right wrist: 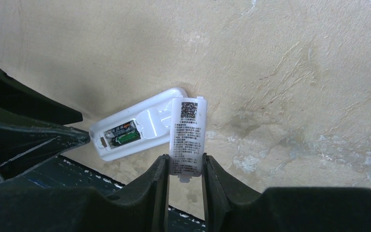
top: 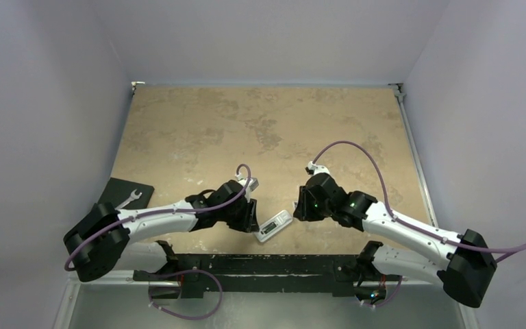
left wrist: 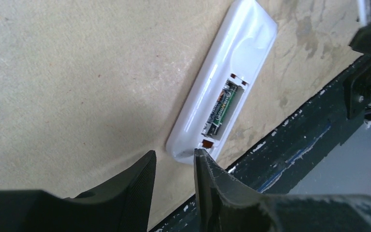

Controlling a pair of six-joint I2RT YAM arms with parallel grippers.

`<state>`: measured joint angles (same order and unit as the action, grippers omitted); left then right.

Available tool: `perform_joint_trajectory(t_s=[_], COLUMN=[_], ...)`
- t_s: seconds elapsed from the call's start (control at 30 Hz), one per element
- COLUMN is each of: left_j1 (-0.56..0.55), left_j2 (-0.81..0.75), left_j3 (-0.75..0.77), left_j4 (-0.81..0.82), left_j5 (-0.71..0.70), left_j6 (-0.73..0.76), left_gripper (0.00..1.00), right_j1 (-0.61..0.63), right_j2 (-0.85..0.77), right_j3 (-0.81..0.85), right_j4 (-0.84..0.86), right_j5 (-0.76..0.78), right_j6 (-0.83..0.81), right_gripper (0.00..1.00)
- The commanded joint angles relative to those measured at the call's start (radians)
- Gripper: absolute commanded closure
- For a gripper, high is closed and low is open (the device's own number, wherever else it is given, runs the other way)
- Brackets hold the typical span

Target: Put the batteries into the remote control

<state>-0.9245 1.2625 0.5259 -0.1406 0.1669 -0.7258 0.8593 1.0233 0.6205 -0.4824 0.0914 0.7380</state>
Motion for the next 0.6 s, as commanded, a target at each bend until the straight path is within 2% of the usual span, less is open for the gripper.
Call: perform_joint_trajectory(t_s=[0.0,0.23,0.3,0.37,0.57], left_j1=[-0.002,-0.002,-0.002,-0.002,-0.004], left_j2=[0.027,0.060,0.074,0.083,0.120], left_j3=[0.042,0.042,0.043,0.042,0.041], left_j4=[-0.015,-0.017,-0.017,-0.011,0.012], left_j5=[-0.058,-0.082,-0.085,-0.081,-0.045], left_j6=[-0.017,-0.007,-0.002,0.001,0.014], left_gripper=[0.67,0.81,0.87,0.99,1.00], right_j1=[0.009,0.010,0.010,0.010,0.010], right_j2=[-0.030,-0.026,-0.018,-0.009,0.007], right_j3=[0.003,-0.002,-0.002,-0.002,-0.004], right_j4=[-0.010,-0.004,0.003,0.010,0.019], right_j5=[0.027,0.029,0.027,0.025,0.027], right_j6=[0.021,0.021,0.020,0.018,0.014], right_gripper=[1.00,1.00,1.00,1.00,1.00])
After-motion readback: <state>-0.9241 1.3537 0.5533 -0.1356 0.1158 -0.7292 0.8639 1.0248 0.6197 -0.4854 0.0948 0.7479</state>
